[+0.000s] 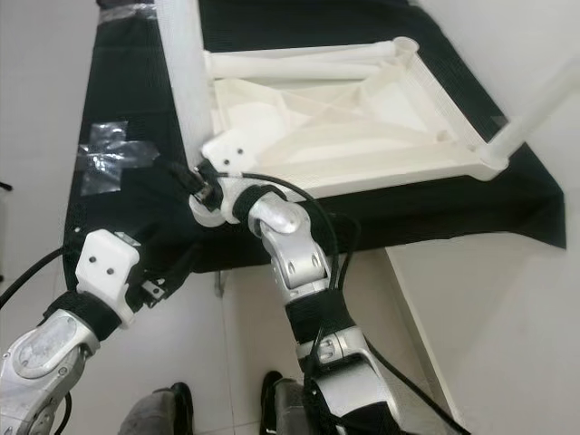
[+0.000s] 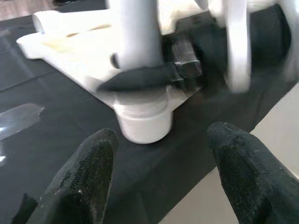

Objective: Building children table

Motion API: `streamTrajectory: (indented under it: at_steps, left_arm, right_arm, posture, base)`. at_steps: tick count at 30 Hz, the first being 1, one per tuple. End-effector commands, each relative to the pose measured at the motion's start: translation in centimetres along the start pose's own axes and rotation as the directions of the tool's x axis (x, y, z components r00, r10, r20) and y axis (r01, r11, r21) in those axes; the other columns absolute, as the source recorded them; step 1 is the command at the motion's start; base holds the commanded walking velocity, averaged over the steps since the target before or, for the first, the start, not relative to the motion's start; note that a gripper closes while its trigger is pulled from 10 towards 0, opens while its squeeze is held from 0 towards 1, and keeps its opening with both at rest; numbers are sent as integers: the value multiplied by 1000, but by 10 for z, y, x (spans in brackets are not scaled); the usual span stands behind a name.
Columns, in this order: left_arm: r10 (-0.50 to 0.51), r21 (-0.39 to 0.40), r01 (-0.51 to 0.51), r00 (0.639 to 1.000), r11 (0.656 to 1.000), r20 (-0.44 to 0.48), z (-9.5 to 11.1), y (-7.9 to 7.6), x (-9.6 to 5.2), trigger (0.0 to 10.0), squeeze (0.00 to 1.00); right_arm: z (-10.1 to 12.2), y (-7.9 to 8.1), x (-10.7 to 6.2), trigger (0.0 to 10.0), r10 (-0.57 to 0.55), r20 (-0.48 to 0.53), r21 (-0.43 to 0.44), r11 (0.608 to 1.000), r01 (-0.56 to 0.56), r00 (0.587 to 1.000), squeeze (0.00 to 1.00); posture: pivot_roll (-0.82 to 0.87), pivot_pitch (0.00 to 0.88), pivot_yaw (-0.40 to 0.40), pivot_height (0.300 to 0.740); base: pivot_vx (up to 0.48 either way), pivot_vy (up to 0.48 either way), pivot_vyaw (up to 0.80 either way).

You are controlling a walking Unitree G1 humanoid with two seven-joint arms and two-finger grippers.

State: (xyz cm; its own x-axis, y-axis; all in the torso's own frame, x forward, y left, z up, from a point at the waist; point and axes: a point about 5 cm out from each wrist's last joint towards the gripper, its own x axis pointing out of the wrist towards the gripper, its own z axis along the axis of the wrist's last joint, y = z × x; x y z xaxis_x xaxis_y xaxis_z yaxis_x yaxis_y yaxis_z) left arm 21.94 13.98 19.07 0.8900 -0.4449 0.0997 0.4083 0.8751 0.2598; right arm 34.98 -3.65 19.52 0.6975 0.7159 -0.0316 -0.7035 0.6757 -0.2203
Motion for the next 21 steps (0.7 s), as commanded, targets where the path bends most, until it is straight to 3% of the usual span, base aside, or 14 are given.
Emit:
streamTrajectory:
  at_steps: [1,4,5,6,7,8,10,21]
  left_arm:
    - [-12,-8,11,1000,1000,-22,-4,-1,-2,10000,0]
    - [-10,-5,9,1000,1000,-23,-4,-1,-2,10000,0]
    - [-10,-5,10,1000,1000,-23,-4,-1,-1,10000,0]
    - [-10,-5,10,1000,1000,-21,-4,-2,-1,10000,0]
    - [-10,-5,10,1000,1000,-21,-4,-2,-1,10000,0]
    - [-8,-7,8,1000,1000,-19,-3,-3,0,10000,0]
    - [-6,-7,6,1000,1000,-18,-3,-3,0,10000,0]
    - [6,1,-6,1000,1000,-24,-3,-2,-3,10000,0]
  right_arm:
    - [-32,4,-6,10000,15,-158,50,999,-7,987,1000]
    - [-15,-2,-5,10000,75,-94,24,997,-73,993,1000]
    - [-7,-4,-5,10000,96,-65,10,995,-95,993,231]
    - [2,-6,-5,10000,169,-19,-2,986,-169,985,231]
    - [2,-6,-5,10000,169,-19,-2,986,-169,985,231]
    - [14,-9,-9,10000,359,25,-84,931,-355,933,0]
    - [21,-13,-12,10000,476,37,-123,875,-469,879,0]
    - [43,-27,-10,10000,623,99,-138,781,-610,776,0]
  posture:
    - [125,316,-132,740]
    - [128,312,-135,740]
    - [128,312,-135,740]
    - [132,312,-138,740]
    - [132,312,-138,740]
    - [133,312,-146,740]
    - [136,313,-150,740]
    - [162,316,-159,740]
  base:
    - [0,0,0]
    - [0,0,0]
    - [0,0,0]
    - [0,0,0]
    - [0,0,0]
    - [0,0,0]
    - [0,0,0]
    - [0,0,0]
